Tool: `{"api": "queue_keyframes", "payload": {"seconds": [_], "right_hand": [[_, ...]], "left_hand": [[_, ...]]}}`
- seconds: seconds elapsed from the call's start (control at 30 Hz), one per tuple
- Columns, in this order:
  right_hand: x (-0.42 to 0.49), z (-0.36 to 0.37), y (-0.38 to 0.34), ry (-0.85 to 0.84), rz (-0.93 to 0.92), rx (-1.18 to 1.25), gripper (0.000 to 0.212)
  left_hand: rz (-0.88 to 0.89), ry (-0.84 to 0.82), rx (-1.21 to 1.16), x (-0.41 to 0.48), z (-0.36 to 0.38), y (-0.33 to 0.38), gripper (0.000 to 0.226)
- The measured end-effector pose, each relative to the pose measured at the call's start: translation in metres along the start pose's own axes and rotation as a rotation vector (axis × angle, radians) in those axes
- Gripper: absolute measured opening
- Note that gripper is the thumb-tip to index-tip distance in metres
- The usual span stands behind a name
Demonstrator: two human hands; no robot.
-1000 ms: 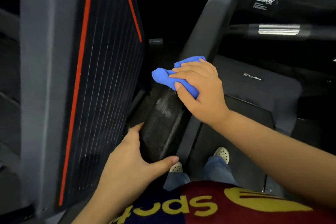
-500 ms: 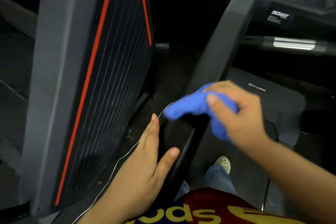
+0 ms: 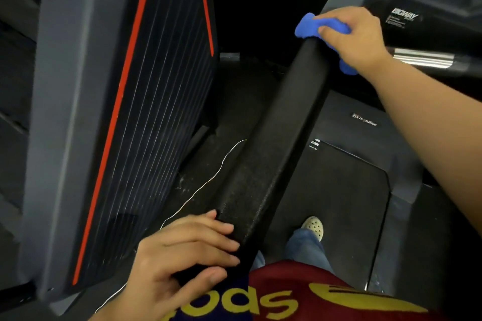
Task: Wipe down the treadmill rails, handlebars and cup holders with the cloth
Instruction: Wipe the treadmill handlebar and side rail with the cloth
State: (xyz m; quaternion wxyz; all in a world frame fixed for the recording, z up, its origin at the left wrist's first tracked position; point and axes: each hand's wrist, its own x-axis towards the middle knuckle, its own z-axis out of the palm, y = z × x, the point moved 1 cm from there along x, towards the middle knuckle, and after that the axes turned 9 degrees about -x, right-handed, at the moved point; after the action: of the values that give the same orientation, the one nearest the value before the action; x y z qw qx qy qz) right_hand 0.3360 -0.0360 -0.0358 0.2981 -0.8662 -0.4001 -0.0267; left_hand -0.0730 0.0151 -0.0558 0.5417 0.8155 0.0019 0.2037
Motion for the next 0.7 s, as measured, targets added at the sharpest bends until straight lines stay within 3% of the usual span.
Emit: {"api": "queue_keyframes", "payload": {"seconds": [0.17,0.37,0.43,0.5,0.63,0.7], "right_hand": [[-0.023,0.011,-0.012,0.12,-0.028,0.003,0.027],[-0.073,0.022,-0.026,0.231,-0.002,0.127,0.022],[-0.091,0.026,-0.034,0.232,-0.006,0.166,0.022],[-0.111,0.03,-0.043,0.236,-0.021,0.194,0.021],[-0.153,0.037,-0.065,0.237,-0.002,0.269,0.023],[-0.173,0.041,-0.079,0.243,-0.033,0.304,0.024]], "left_hand": [[-0.005,-0.076,-0.002,0.003,0.002,-0.004,0.024],[-0.022,-0.262,0.148,0.012,0.005,-0.009,0.047],[-0.183,-0.256,0.112,0.009,0.006,-0.008,0.063],[-0.447,-0.185,-0.089,0.011,0.007,-0.015,0.07],[-0.854,0.091,-0.564,0.05,0.015,-0.037,0.063],[-0.959,0.058,-0.807,0.06,0.017,-0.051,0.062]]}}
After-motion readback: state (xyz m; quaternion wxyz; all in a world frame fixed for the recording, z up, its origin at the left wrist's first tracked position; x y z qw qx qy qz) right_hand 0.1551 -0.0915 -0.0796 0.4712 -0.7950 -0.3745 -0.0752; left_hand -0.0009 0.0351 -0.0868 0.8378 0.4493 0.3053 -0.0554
